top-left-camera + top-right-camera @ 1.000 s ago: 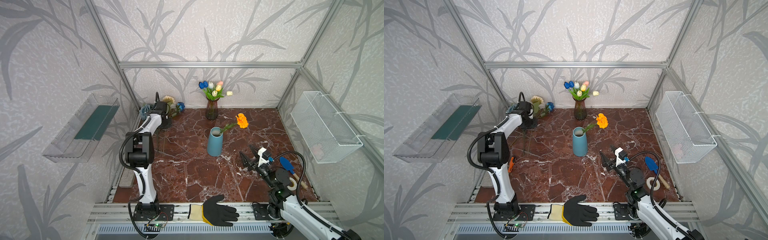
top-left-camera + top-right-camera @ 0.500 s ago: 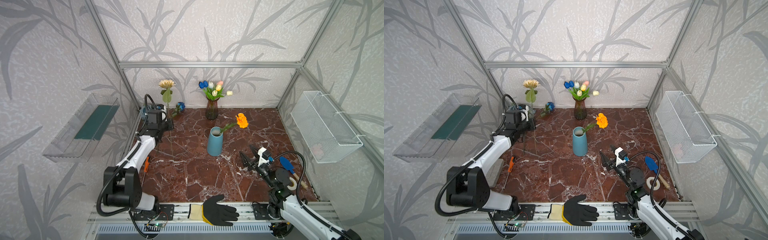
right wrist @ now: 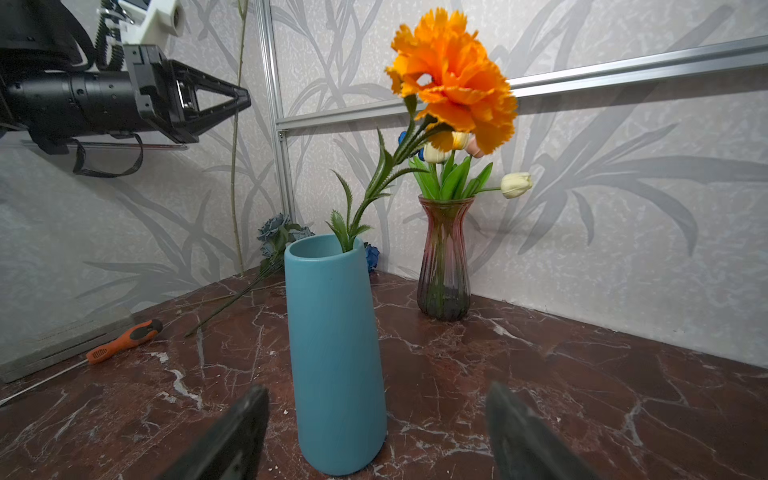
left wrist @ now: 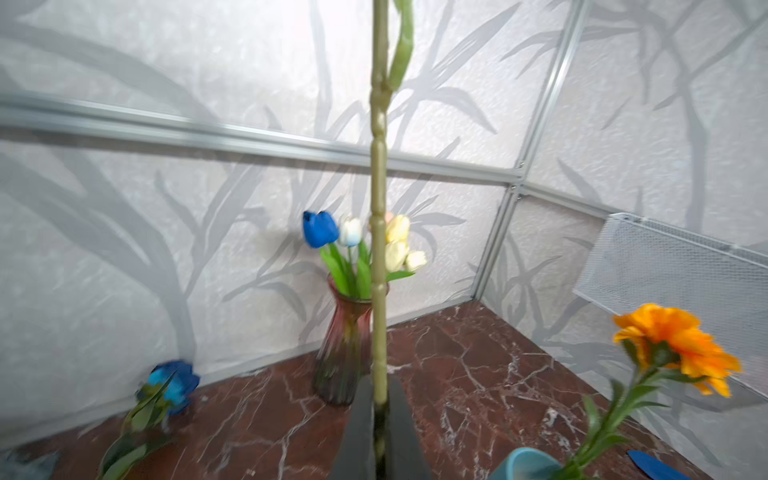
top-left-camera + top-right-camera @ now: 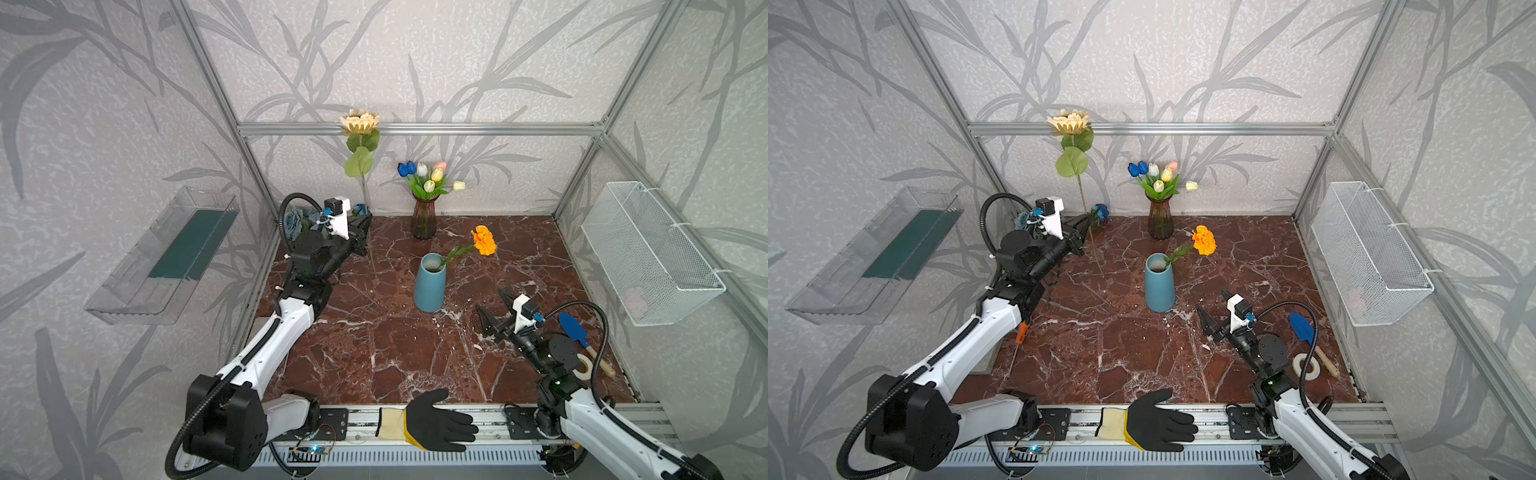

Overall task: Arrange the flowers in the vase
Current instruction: 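Lift the sunflower and carry it over the teal vase with the left gripper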

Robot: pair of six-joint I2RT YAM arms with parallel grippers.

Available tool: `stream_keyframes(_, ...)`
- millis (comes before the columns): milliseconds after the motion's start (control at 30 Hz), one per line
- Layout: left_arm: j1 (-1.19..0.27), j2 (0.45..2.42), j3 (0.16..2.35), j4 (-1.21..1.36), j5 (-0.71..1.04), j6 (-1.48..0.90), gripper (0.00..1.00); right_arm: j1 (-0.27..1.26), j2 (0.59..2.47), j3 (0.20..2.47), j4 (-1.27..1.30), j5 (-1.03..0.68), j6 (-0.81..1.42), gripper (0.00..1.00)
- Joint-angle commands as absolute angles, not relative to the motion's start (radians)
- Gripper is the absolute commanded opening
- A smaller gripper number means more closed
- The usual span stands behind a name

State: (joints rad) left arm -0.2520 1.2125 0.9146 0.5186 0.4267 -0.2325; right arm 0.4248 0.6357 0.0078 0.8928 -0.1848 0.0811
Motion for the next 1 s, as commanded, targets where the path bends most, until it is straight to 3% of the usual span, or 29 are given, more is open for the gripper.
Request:
stream_keyframes(0, -0.293, 1.182, 0.942, 0.637, 0.506, -0.224, 0.0, 0.432, 0.633, -0.007, 0.929, -0.194, 0.077, 0.84)
stream_keyframes(300, -0.454, 1.189, 1.003, 0.657, 0.526, -0.14, 0.0, 0.432, 0.643, -0.009, 0.935, -0.191, 0.071, 0.84)
stream_keyframes(967, -0.504, 1.363, 1.077, 0.834, 0.565, -0.226, 0.0, 0.431, 0.632, -0.008, 0.924, -0.193, 0.07, 0.84)
